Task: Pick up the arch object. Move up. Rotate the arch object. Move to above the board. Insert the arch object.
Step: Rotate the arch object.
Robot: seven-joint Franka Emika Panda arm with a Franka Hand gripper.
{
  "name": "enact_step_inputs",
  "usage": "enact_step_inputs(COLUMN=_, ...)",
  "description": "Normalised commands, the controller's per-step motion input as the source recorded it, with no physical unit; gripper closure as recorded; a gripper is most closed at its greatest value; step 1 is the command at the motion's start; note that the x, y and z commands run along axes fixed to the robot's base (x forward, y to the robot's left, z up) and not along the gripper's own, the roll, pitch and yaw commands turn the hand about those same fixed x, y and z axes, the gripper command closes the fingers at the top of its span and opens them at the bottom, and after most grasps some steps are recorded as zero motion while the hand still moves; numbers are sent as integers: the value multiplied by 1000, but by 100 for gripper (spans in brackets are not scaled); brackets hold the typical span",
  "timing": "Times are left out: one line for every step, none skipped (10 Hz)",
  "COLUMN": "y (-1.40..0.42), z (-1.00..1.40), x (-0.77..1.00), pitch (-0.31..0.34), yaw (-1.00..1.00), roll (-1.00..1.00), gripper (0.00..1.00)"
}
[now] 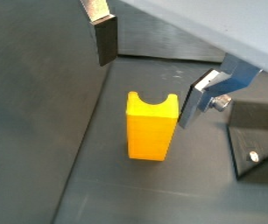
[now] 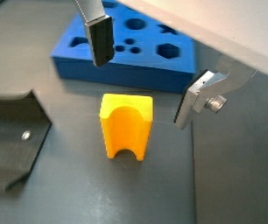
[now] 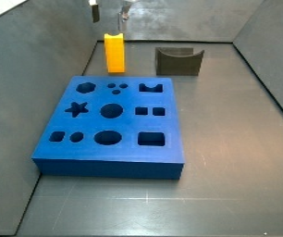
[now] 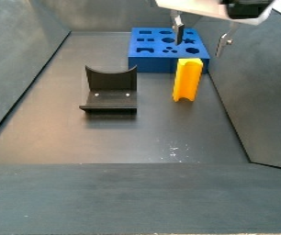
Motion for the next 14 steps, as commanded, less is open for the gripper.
enact_step_inputs(y=-2, z=-39, x=40, pitch=-14, yaw=1000, roll=3, gripper=0)
enact_step_inputs(y=-2, z=-39, x=40, pitch=-16, yaw=1000, roll=3, gripper=0)
enact_step_inputs(y=-2, z=-39, x=40, pitch=-18, yaw=1000, roll=3, gripper=0)
enact_step_inputs(y=-2, z=-39, x=40, pitch=-22, yaw=1000, roll=4, gripper=0)
enact_step_inputs(y=-2, z=-39, x=40, pitch=-25, yaw=1000, roll=5, gripper=0)
enact_step_inputs(y=-2, z=-39, x=40, pitch=-33, yaw=1000, roll=6, gripper=0)
enact_step_inputs(y=-2, z=-40, x=40, pitch=-36, yaw=861, roll=7, gripper=0)
enact_step_inputs(y=-3, z=-41, x=38, pitch=-35, yaw=539, roll=7, gripper=0)
enact_step_inputs(y=-3, z=-41, x=37, pitch=-34, yaw=409, roll=7, gripper=0)
enact_step_inputs(y=-3, z=-42, x=36, pitch=-33, yaw=227, roll=7, gripper=0)
enact_step_inputs(y=0, z=-1000, x=0, pitch=0, yaw=0, roll=0, gripper=0)
enact_step_inputs(y=0, z=-1000, x=7, pitch=-8, yaw=-55, roll=0, gripper=0)
enact_step_inputs(y=-1, z=-1000, x=14, pitch=-20, yaw=-54, roll=-4, gripper=0)
enact_step_inputs(y=1, z=-1000, x=20, pitch=-33, yaw=-48, roll=-10, gripper=0)
